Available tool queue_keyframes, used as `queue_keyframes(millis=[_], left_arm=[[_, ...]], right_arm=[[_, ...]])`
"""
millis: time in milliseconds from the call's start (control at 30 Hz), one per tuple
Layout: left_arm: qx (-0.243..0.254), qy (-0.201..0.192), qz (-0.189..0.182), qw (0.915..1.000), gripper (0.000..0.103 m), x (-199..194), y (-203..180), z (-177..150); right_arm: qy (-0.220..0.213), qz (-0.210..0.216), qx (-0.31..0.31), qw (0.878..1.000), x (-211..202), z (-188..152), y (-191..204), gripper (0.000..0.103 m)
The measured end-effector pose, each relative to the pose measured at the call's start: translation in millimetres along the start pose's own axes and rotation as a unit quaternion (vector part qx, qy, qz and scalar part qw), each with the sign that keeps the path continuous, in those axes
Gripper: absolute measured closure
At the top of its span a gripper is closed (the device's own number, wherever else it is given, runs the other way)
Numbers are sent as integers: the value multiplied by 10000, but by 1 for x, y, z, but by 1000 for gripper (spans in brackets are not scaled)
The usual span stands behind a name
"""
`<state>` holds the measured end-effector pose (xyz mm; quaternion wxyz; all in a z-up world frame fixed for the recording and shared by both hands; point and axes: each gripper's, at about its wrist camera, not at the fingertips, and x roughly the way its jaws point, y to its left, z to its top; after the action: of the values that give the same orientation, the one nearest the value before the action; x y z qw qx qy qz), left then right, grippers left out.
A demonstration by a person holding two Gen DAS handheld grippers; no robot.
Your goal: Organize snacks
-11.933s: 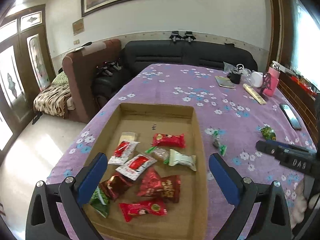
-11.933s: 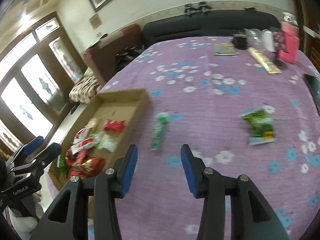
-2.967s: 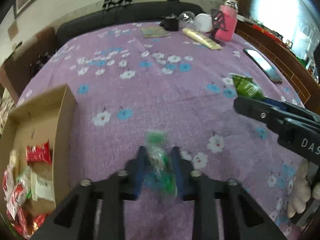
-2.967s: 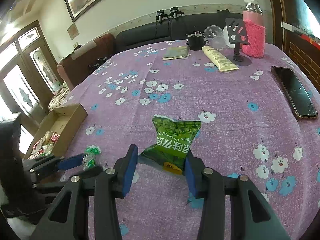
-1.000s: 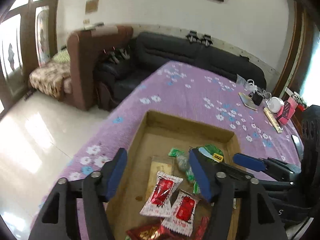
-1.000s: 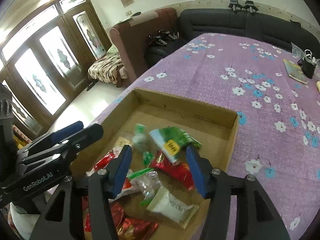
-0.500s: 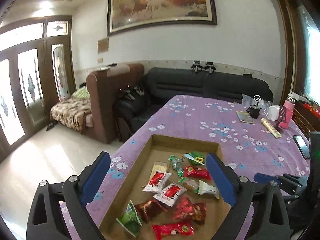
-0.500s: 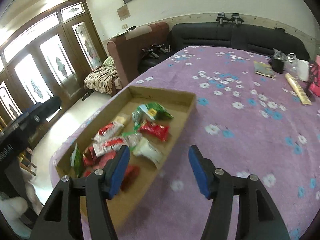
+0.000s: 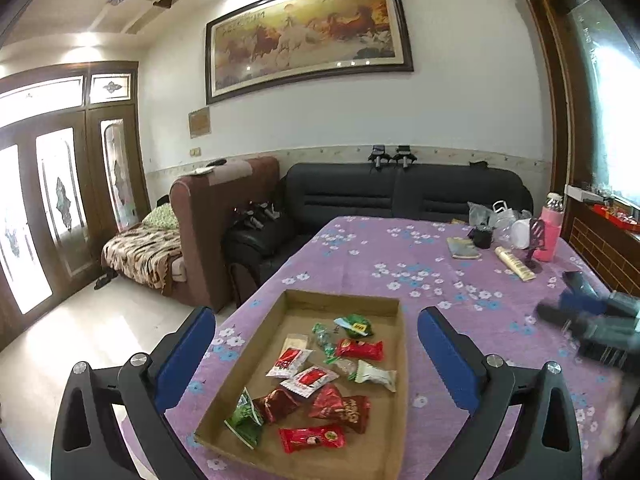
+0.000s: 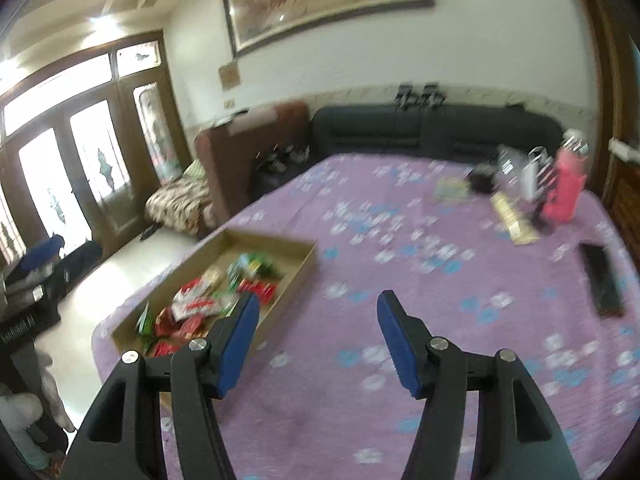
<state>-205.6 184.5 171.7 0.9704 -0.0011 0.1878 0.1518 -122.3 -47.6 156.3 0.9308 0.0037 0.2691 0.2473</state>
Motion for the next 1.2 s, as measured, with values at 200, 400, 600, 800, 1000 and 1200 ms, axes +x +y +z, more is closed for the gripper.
queue_keyframes(millis=[200, 400, 600, 800, 1000, 1200], left_arm=[[4, -342, -48, 9994, 1, -31, -8, 9], [-46, -974, 41, 9952, 1, -80, -12, 20], [-337, -2038, 412, 9776, 1, -143, -13, 15], [-427, -1663, 368, 9845, 1, -128, -14, -7], [-579, -594, 90, 9965, 1, -77, -6, -22], [-530, 72, 227, 9983, 1, -31, -3, -40]], right_arm=[[-760, -542, 7, 9956, -77, 34, -41, 36], [-1296, -1167, -135, 9846, -146, 47, -67, 28], [-1084, -1089, -481, 9870, -154, 18, -49, 25], [-319, -241, -566, 9976, -92, -34, 4, 23], [538, 439, -617, 9957, -22, -73, 59, 23], [884, 680, -740, 9910, 16, -85, 96, 23]])
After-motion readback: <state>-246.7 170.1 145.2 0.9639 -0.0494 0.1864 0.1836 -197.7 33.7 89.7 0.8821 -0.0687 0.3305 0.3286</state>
